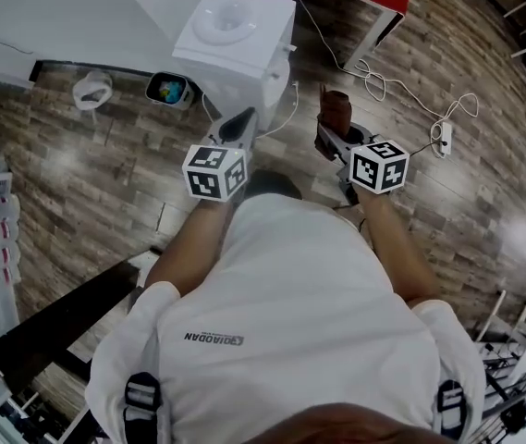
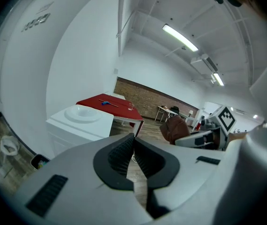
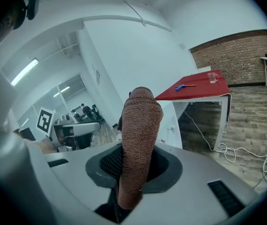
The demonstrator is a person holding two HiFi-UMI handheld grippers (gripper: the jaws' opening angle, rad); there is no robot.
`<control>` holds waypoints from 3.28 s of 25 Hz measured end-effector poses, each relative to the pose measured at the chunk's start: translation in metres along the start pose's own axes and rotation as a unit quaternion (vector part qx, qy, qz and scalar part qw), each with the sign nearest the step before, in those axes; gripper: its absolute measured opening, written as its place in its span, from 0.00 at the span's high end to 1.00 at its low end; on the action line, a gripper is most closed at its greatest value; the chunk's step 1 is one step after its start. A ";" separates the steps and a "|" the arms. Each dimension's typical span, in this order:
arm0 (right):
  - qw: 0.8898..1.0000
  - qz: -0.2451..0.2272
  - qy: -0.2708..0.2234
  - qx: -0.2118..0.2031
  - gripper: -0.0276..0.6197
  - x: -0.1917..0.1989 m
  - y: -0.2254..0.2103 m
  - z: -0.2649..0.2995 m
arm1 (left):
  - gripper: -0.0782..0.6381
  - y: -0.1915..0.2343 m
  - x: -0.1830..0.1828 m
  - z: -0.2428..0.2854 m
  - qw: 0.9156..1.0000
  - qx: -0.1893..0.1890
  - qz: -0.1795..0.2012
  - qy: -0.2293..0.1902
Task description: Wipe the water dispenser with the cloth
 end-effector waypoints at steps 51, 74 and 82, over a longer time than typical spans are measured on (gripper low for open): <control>0.794 -0.269 0.427 -0.338 0.85 -0.155 -0.082 0.269 | 0.89 0.049 -0.056 0.110 0.848 -0.441 -0.268 -0.125; 0.831 -0.231 0.410 -0.298 0.85 -0.237 -0.194 0.314 | 0.89 0.000 -0.045 0.158 0.797 -0.499 -0.311 -0.138; 0.860 -0.209 0.379 -0.269 0.85 -0.256 -0.222 0.319 | 0.89 0.004 -0.050 0.154 0.802 -0.489 -0.311 -0.143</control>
Point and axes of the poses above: the fingertips, and each gripper's own axes: z forward along the fingers, y to its left, x out of its underside, the point moved 4 cm from there along -z, backward along the fingers, and after that the axes turned 7 degrees about y, right-handed, at the moved point
